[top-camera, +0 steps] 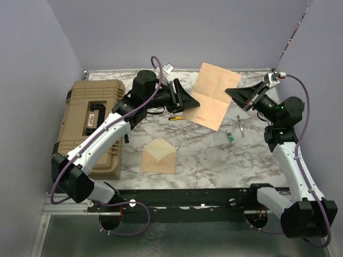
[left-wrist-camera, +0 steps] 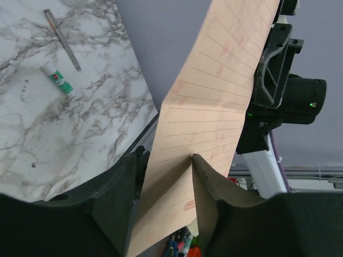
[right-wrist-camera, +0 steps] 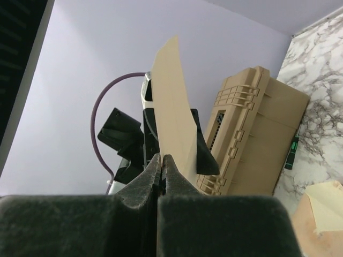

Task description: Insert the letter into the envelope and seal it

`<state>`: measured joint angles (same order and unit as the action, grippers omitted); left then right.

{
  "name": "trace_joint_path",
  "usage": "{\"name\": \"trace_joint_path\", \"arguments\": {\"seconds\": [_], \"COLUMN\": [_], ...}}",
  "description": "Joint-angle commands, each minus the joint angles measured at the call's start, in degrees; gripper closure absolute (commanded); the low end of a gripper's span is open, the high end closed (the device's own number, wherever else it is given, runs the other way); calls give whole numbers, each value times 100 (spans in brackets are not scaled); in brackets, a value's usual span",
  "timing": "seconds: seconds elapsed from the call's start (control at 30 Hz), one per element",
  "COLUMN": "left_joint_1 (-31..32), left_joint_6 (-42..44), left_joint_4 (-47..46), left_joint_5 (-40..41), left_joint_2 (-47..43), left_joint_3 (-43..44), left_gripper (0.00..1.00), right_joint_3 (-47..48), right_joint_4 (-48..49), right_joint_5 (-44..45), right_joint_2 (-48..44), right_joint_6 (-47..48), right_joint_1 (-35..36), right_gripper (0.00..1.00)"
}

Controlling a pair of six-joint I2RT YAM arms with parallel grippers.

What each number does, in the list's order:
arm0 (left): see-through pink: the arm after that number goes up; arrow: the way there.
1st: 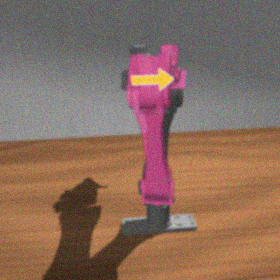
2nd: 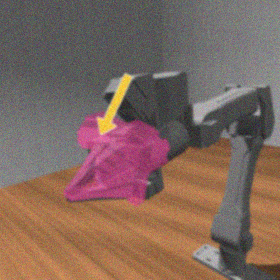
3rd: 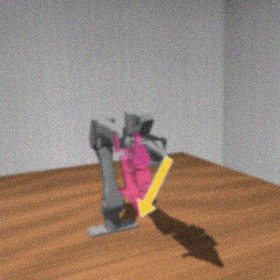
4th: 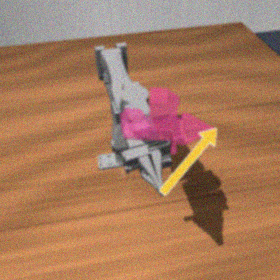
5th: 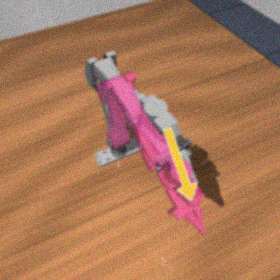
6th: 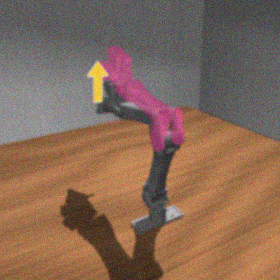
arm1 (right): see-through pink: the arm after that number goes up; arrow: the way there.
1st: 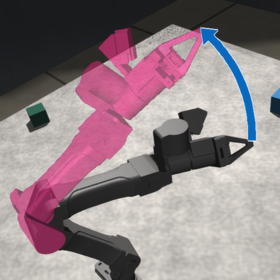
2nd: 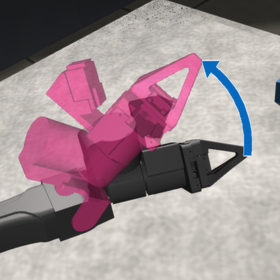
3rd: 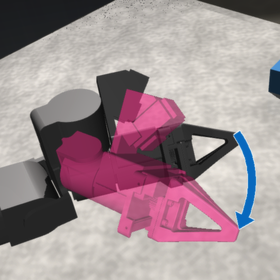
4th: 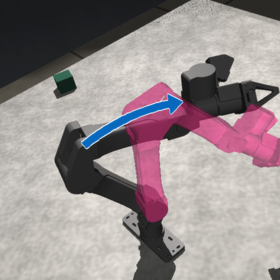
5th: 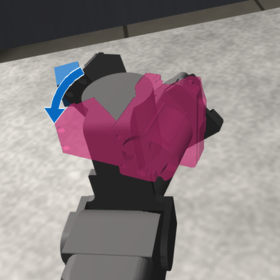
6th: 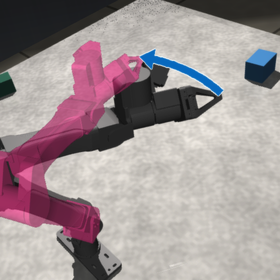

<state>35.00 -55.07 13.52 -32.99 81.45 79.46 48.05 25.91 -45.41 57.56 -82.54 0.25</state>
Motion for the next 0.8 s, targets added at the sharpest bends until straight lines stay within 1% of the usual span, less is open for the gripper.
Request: {"name": "trace_joint_path", "arguments": {"seconds": [0.0,0.13,0.23,0.33,0.47,0.6,0.67,0.77], "left_joint_1": [29,25,16,12,6,-35,-52,-87], "left_joint_6": [-887,-1253,-1310,-1513,-2000,-2162,-2183,-2188], "left_joint_4": [-869,-1284,-1613,-2039,-2741,-2959,-2977,-3003], "left_joint_5": [-673,-757,-598,-600,-612,-608,-583,-557], "left_joint_2": [-260,-276,-380,-308,-89,104,176,264], "left_joint_3": [-196,-431,-618,-705,-820,-736,-678,-618], "left_gripper": [63,99,100,100,100,100,100,100], "right_joint_3": [194,243,404,636,860,988,1006,1144], "right_joint_4": [412,742,703,162,-473,-655,-787,-1275], "right_joint_5": [-434,-628,-844,-997,-1356,-2132,-2395,-2712], "right_joint_2": [30,127,150,91,20,16,-26,-148], "right_joint_6": [98,292,805,1815,2787,3157,3294,3695], "right_joint_1": [-43,-43,-43,-43,-43,-43,-43,-43], "right_gripper": [100,100,100,98,76,57,50,40]}}
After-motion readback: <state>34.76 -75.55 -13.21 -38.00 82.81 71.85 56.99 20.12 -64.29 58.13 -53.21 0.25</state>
